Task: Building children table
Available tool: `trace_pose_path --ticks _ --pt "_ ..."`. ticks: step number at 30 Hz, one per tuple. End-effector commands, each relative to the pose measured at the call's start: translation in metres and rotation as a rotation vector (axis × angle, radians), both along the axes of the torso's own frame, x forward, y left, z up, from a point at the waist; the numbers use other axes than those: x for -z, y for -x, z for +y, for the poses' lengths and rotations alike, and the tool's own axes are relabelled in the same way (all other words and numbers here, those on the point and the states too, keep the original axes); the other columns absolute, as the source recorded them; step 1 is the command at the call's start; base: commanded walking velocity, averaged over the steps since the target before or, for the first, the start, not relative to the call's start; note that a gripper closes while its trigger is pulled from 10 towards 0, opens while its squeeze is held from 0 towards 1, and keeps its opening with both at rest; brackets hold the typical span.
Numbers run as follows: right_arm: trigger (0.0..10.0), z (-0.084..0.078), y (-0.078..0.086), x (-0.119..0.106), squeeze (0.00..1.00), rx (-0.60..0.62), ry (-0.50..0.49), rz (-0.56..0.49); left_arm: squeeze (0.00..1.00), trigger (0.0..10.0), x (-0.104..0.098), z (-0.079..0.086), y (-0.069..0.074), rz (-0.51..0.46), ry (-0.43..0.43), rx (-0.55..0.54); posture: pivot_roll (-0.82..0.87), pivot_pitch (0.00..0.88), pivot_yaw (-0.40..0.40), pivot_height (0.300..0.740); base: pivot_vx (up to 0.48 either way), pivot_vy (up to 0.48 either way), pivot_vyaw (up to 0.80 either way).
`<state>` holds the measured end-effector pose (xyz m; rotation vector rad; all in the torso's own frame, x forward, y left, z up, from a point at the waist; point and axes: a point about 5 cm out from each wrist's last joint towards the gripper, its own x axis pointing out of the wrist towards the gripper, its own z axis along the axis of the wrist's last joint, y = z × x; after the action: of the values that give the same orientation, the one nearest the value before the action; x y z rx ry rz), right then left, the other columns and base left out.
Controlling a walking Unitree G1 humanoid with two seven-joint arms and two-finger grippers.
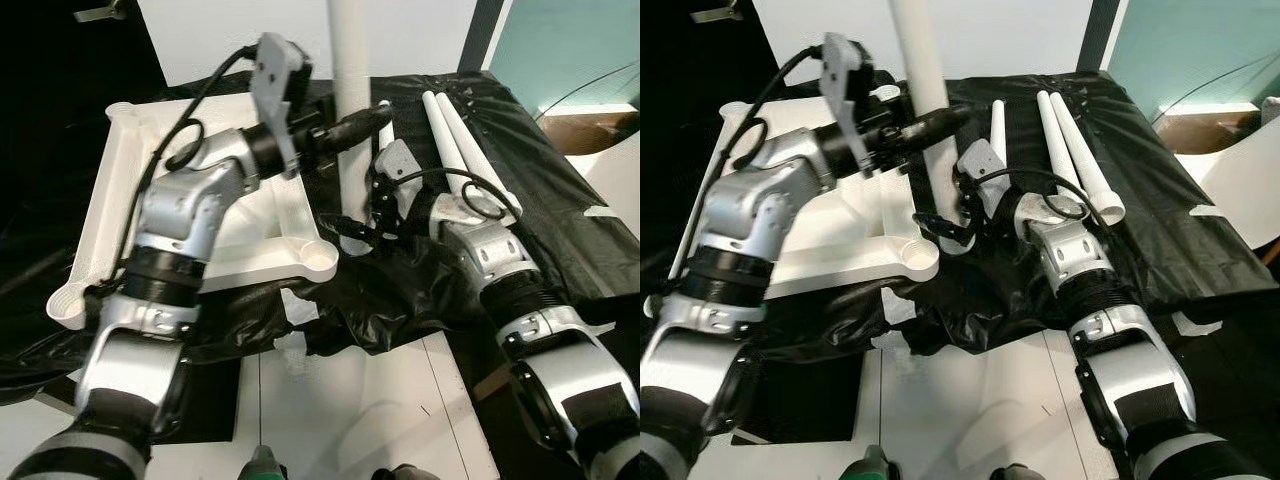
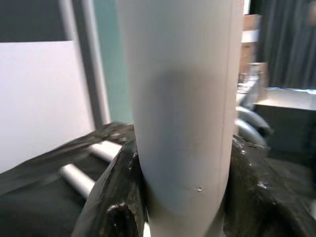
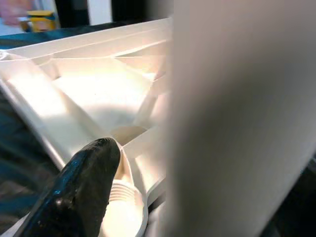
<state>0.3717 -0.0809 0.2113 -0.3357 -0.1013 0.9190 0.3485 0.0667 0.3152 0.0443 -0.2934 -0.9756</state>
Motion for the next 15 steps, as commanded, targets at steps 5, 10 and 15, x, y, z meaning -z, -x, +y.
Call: trace_pose_path --ticks 5,10,15 --pt "10.0 0.006 -0.006 0.001 0.00 0.136 -0.058 -0.006 0.00 10.0 -0.014 -0.005 -0.008 0.009 0.081 -0.178 0.10 0.010 0.014 0.740 0.000 0.000 0.00" --pt "10.0 0.012 -0.009 0.002 0.00 0.224 -0.076 -0.041 0.00 10.0 -0.019 -0.013 -0.009 0.041 0.140 -0.265 0.11 0.004 0.007 0.740 0.000 0.000 0.00" --pt "10.0 0.016 -0.013 0.000 0.00 0.317 -0.067 -0.102 0.00 10.0 -0.021 -0.020 -0.010 0.078 0.180 -0.352 0.12 0.000 0.005 0.740 0.000 0.000 0.00"
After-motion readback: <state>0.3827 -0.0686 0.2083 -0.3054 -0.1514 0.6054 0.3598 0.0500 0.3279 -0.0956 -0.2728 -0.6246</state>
